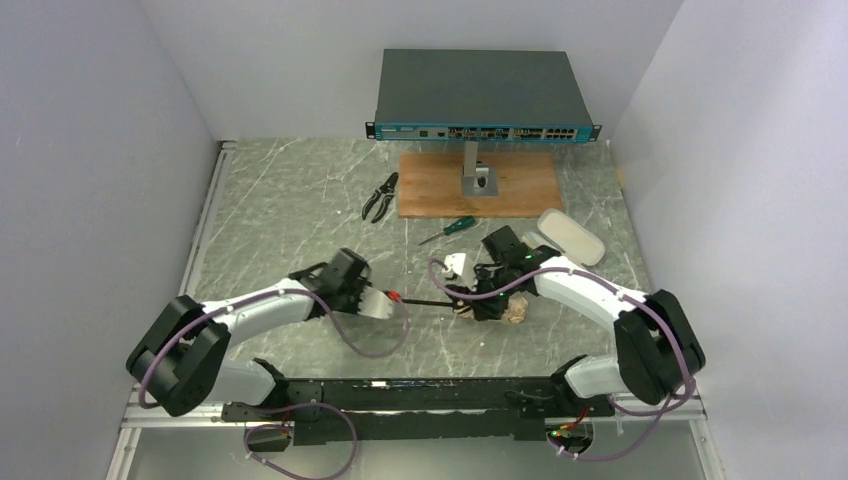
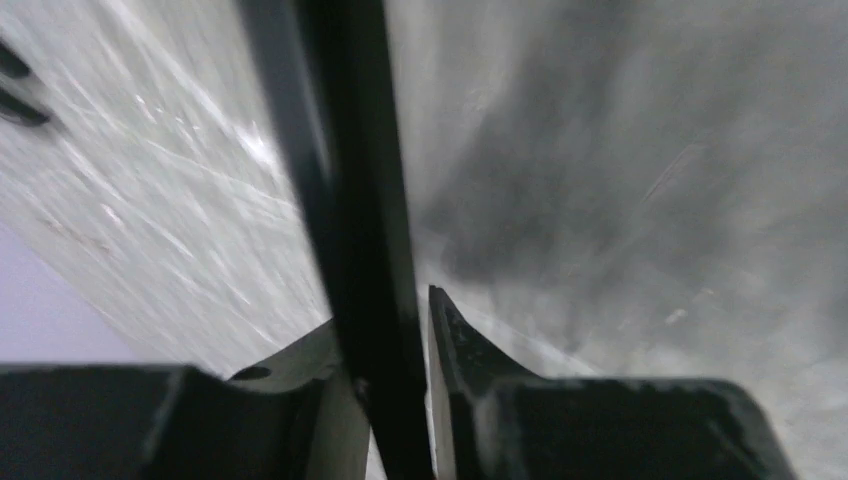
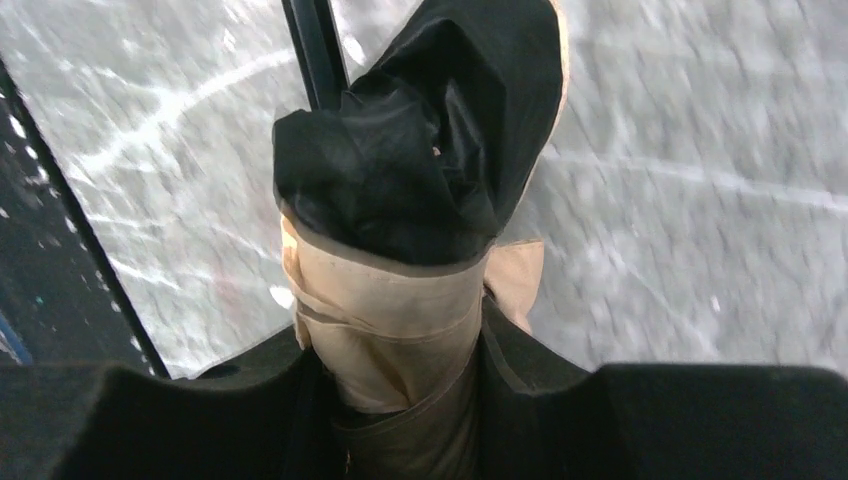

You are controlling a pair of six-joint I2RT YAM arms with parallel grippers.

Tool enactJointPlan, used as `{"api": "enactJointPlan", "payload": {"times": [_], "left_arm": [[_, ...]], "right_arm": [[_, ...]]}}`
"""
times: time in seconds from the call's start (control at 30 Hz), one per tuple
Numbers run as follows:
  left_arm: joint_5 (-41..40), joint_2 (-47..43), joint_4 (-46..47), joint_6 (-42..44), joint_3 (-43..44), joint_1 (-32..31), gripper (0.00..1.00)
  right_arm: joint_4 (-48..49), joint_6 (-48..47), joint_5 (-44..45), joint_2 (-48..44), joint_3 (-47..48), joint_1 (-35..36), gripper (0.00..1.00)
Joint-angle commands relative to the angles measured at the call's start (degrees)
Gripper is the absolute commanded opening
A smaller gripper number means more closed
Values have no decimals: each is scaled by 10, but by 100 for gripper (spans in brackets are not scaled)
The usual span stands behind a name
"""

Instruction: Open the umbrella

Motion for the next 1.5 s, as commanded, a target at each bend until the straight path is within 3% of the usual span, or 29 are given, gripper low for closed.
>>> {"api": "enactJointPlan", "payload": {"times": [0.0,0.03,0.1,0.17,0.3,0.47,0.67,0.8,0.87,0.97,1.03,1.17,1.27,1.47], "left_arm": [[-65,-36,12,130,-69,233,24],[-81,-35,51,175,-86,281,21],[-108,-23,66,202,-80,307,20],[-92,-19,14,143,-39,262,24],[-56,-15,-36,51,34,150,41],[-48,11,-36,10,76,30,40],[-44,40,-47,-35,95,-68,50],[-100,48,-24,-15,44,-50,44],[-122,37,-9,33,-16,34,38],[-137,28,50,152,-89,233,32],[-156,17,83,191,-105,276,31],[-104,-11,4,113,-18,230,32],[-50,-16,-53,66,42,193,43],[24,-58,-79,31,81,112,69]], "right_arm": [[-48,-69,-3,-57,-20,-88,0],[-53,-81,-1,-63,-25,-104,0],[-53,-87,8,-65,-31,-113,0],[-49,-74,0,-49,-22,-112,0],[-48,-53,-22,-17,14,-104,0],[-43,-32,-29,-5,33,-66,0],[-38,-21,-50,-1,40,-62,0],[-47,-41,-33,-7,22,-68,0],[-64,-65,-27,-19,9,-92,0],[-88,-99,-30,-38,2,-134,0],[-98,-104,-32,-40,10,-140,0],[-103,-86,-54,-23,37,-139,0],[-100,-74,-71,-23,46,-134,0],[-111,-40,-109,-26,66,-113,0]]}}
